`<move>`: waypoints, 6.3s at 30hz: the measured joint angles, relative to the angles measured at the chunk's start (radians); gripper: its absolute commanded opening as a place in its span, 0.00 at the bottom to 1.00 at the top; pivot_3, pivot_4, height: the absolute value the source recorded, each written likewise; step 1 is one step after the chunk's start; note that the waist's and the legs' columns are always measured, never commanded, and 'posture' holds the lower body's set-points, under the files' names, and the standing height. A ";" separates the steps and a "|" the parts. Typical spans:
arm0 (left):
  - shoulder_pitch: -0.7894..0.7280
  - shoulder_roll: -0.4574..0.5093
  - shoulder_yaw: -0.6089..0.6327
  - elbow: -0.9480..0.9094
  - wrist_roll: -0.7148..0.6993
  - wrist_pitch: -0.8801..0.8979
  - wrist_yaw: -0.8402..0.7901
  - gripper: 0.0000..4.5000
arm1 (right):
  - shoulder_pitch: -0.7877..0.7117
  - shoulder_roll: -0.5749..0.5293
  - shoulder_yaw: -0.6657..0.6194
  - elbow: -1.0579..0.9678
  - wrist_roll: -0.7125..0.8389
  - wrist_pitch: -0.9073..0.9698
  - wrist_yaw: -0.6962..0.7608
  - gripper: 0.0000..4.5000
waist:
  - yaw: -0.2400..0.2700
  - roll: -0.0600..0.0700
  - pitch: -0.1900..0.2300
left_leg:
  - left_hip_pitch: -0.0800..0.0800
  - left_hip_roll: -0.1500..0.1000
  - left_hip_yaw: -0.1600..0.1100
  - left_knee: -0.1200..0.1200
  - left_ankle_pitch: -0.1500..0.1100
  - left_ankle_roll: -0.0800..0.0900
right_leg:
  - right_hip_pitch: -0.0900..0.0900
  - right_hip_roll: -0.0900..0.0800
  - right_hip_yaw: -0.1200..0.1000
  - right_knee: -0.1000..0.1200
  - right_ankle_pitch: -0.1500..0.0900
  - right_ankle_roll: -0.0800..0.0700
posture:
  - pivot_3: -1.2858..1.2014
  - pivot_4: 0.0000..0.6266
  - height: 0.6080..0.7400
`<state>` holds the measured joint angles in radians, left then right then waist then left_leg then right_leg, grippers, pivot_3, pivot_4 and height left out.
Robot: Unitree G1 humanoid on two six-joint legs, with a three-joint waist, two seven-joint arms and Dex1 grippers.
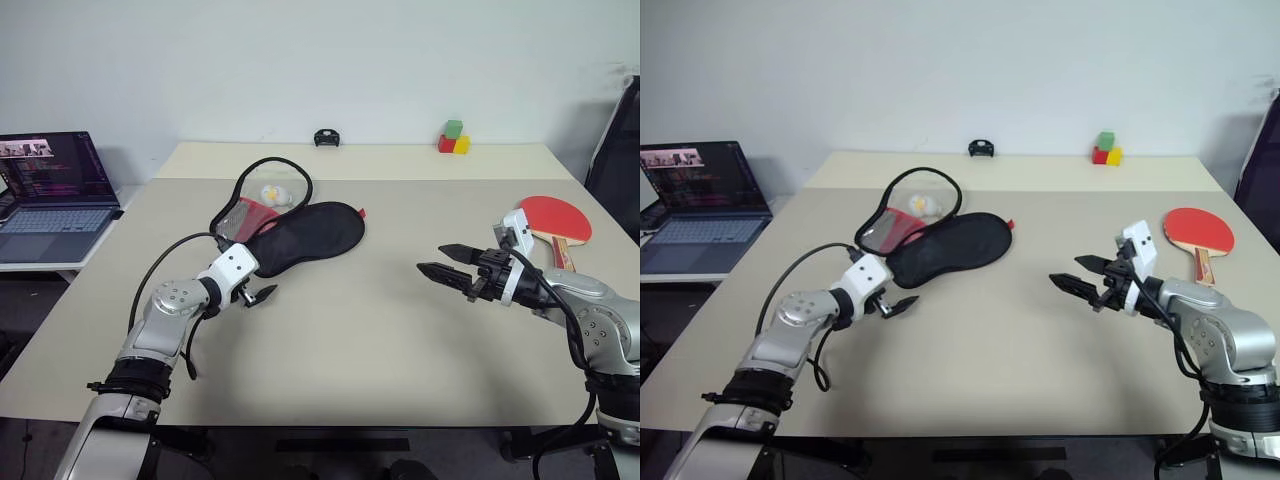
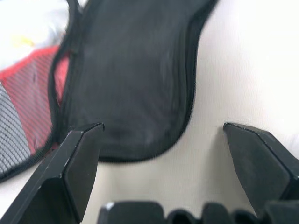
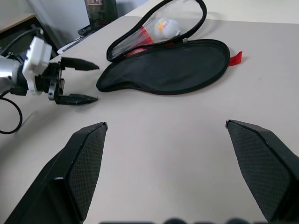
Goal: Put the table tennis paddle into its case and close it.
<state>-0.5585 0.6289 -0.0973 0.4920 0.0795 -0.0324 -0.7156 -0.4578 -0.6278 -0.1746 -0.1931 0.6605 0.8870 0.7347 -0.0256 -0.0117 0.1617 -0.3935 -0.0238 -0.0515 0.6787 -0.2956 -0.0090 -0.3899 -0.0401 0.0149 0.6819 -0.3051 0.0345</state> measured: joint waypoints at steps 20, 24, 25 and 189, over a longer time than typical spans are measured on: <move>-0.149 -0.086 -0.026 0.181 -0.044 -0.022 -0.238 1.00 | 0.000 -0.002 -0.002 -0.001 0.023 0.002 -0.014 0.99 | 0.022 0.000 0.000 | -0.001 -0.001 0.000 0.001 0.000 0.000 | 0.000 0.000 0.000 0.000 0.000 0.000 | 0.52 0.24 1.00; -0.140 -0.089 0.011 0.181 -0.115 0.060 -0.260 1.00 | 0.006 -0.006 -0.004 -0.008 0.029 0.002 -0.017 0.99 | 0.017 0.000 0.000 | 0.000 -0.001 0.000 0.001 0.000 0.000 | 0.000 0.001 0.000 0.000 0.000 0.000 | 0.52 0.24 1.00; -0.136 -0.090 0.024 0.180 -0.130 0.078 -0.259 1.00 | 0.007 -0.006 -0.004 -0.008 0.030 0.002 -0.017 0.99 | 0.016 0.000 0.000 | 0.000 -0.001 0.000 0.001 0.000 0.000 | 0.000 0.001 0.000 0.000 0.000 0.000 | 0.52 0.24 1.00; -0.048 -0.070 0.328 -0.315 -0.522 0.571 -0.111 0.85 | -0.359 0.276 0.203 0.473 -0.234 -0.150 -0.235 1.00 | -0.003 -0.003 0.000 | -0.001 -0.001 -0.001 0.001 0.004 -0.005 | -0.001 0.001 0.000 0.000 0.001 0.001 | 0.52 0.24 1.00</move>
<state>-0.6068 0.5586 0.2310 0.1767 -0.4427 0.5382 -0.8268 -0.8165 -0.3520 0.0289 0.2802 0.4260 0.7375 0.5000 -0.0281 -0.0144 0.1620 -0.3942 -0.0246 -0.0521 0.6798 -0.2916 -0.0144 -0.3909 -0.0396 0.0153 0.6823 -0.3043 0.0356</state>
